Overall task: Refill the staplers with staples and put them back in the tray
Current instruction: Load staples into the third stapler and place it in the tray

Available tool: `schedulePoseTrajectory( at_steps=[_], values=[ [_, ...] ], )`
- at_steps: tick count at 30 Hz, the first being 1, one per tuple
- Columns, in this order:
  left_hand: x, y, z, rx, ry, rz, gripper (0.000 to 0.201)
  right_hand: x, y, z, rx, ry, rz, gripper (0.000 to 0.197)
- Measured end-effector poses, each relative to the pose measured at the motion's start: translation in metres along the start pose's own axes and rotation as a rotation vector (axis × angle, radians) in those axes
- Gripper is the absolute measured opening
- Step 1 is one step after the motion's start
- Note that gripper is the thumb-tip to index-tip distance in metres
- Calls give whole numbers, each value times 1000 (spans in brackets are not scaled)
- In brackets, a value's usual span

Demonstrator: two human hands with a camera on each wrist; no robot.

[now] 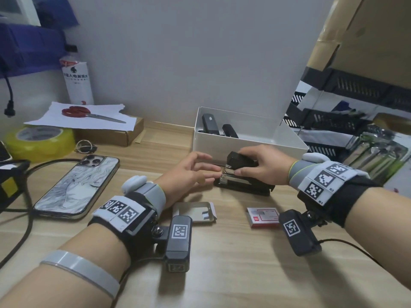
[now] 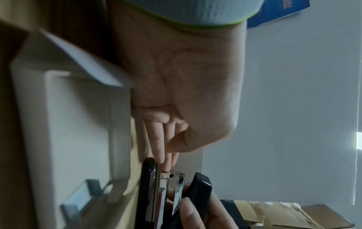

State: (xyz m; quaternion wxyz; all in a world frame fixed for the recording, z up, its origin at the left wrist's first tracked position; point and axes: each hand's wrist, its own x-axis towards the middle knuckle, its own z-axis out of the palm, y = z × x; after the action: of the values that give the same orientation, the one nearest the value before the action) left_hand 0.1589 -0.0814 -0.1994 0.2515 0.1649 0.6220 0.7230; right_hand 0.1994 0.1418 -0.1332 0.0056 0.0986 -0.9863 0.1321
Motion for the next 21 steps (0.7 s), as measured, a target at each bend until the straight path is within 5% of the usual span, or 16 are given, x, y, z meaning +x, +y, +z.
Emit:
schedulePoseTrajectory(
  at_steps=[13,21],
  values=[
    [2,-4,-1,2,-26,50,53,-3,4,6,67,36,-37,14],
    [8,1,-17,-211,179,133,26,-4,6,-18,-71,-147,15,27]
  ],
)
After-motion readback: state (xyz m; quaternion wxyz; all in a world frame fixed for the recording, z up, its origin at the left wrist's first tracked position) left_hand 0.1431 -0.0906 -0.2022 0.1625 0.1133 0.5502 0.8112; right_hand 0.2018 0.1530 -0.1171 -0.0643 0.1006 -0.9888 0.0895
